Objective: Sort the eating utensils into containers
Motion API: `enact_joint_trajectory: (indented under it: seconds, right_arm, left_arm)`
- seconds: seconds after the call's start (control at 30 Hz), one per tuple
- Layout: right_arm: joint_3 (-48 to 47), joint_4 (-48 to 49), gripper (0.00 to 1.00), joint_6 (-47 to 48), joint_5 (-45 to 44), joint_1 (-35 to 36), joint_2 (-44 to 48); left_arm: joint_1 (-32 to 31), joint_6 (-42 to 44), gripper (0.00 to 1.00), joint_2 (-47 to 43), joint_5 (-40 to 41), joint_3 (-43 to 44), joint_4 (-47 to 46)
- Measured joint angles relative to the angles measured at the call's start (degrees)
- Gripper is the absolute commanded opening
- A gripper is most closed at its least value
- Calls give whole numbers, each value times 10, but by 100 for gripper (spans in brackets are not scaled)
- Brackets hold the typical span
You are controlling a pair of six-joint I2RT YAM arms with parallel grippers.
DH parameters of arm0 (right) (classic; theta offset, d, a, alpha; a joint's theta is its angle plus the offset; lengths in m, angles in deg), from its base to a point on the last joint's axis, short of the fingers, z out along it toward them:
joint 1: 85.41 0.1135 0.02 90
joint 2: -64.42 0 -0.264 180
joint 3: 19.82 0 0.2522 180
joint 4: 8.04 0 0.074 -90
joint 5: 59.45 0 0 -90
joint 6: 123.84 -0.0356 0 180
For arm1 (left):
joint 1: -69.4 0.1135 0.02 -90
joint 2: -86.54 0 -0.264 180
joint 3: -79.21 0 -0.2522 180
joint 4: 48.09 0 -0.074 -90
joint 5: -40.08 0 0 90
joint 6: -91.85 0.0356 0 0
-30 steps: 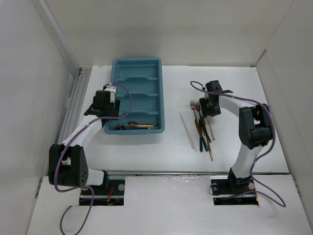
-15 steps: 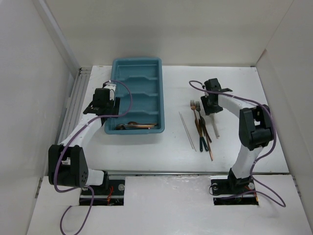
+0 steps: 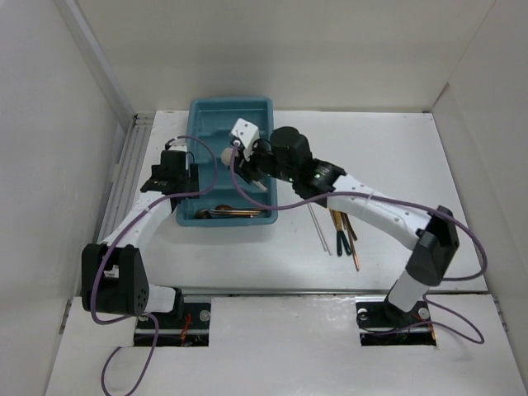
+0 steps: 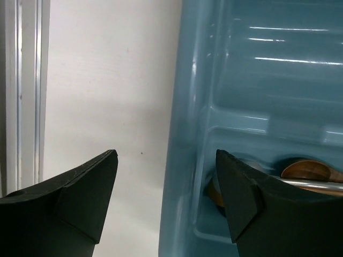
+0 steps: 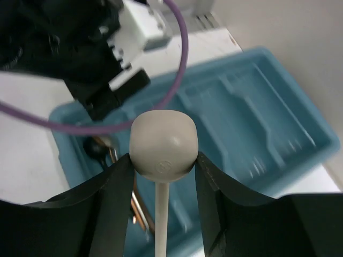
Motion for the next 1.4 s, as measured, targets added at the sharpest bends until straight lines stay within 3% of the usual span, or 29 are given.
enact_joint_trajectory:
  seconds: [0.17,0.37,0.47,0.5,0.53,0.63,0.67,0.9,0.93,0.97,1.0,1.13,1.27,1.4]
  right_arm:
    - [-60,69,4,4,85,-7,-109]
    - [-47,73,8,4,143,-12,-199]
    - [-13,67,18,8,157,-7,-199]
    - [-5,68,24,9,160,-5,-198]
    - [1,69,41,10,163,-2,-197]
    - [10,70,60,12,164,6,-190]
    - [10,70,100,12,161,7,-186]
    - [16,50,100,19,87,11,-111]
    - [16,37,83,18,48,11,-85]
    - [16,31,83,19,29,11,-73]
    - [17,18,68,9,-5,11,-49]
    - [55,-50,32,-33,-91,-19,62]
    - [117,-125,32,-94,-94,-160,123]
    - [179,-200,33,-127,-103,-308,85]
  left_arm:
    - [0,-41,71,0,22,0,14]
    - [0,-67,73,0,57,0,20]
    - [0,-80,73,-1,70,0,22]
    - [-1,-84,73,-1,73,0,23]
    - [-1,-87,73,-1,75,0,23]
    - [-1,-93,73,-1,76,-1,24]
    - [-1,-94,73,-1,76,-1,24]
    - [-1,-92,73,-1,77,-1,23]
    - [-1,-92,73,-1,77,-1,23]
    - [-1,-92,73,-1,77,-1,23]
    - [-1,-92,73,-1,76,-1,23]
    - [-1,-90,74,-1,76,-1,23]
    - [-1,-89,74,-1,75,-1,23]
    - [-1,-88,74,-1,75,-1,20]
